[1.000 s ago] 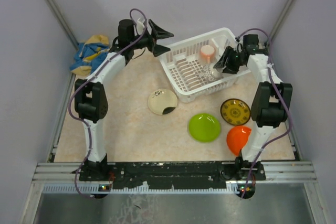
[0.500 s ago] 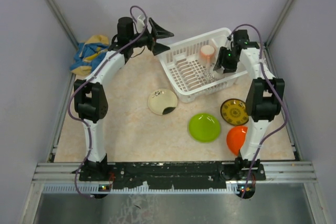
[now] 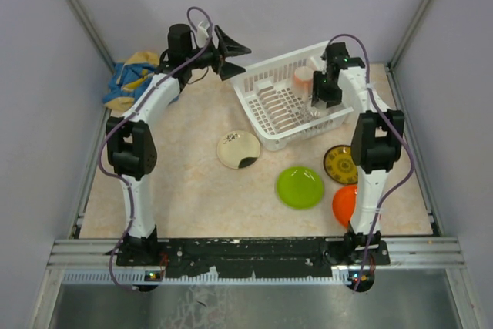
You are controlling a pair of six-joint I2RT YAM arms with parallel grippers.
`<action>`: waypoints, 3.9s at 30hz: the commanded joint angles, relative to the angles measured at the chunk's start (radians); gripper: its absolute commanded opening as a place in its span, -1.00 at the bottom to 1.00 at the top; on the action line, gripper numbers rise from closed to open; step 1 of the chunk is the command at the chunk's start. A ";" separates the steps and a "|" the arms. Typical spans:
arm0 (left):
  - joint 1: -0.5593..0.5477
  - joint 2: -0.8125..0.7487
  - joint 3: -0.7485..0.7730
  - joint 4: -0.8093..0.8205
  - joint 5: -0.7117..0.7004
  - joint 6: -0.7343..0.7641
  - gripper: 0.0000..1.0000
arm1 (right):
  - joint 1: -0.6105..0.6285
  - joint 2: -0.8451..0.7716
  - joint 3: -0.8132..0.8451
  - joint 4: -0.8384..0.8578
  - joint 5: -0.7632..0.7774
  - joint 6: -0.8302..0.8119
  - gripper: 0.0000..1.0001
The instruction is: Load the mixed dishes into the dish rack
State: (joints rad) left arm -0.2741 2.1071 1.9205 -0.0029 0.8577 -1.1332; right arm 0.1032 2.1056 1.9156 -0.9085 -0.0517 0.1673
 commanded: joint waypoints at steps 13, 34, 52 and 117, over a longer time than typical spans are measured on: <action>0.029 -0.038 0.039 -0.028 0.030 0.056 1.00 | 0.069 0.033 0.051 0.007 0.191 -0.056 -0.91; 0.048 -0.126 -0.018 -0.052 0.014 0.184 1.00 | 0.076 -0.008 0.010 0.038 0.235 -0.047 0.25; 0.132 -0.480 -0.580 -0.437 -0.287 0.535 0.67 | 0.076 -0.240 0.098 0.032 0.152 -0.001 0.44; 0.093 -0.513 -0.513 -0.629 -0.193 0.671 -1.00 | 0.129 -0.358 -0.170 0.377 -0.646 0.130 0.54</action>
State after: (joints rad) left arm -0.1886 1.6363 1.3182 -0.5911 0.5625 -0.4438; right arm 0.2016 1.7561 1.7393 -0.6392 -0.5915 0.2306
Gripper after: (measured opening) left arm 0.019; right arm 0.770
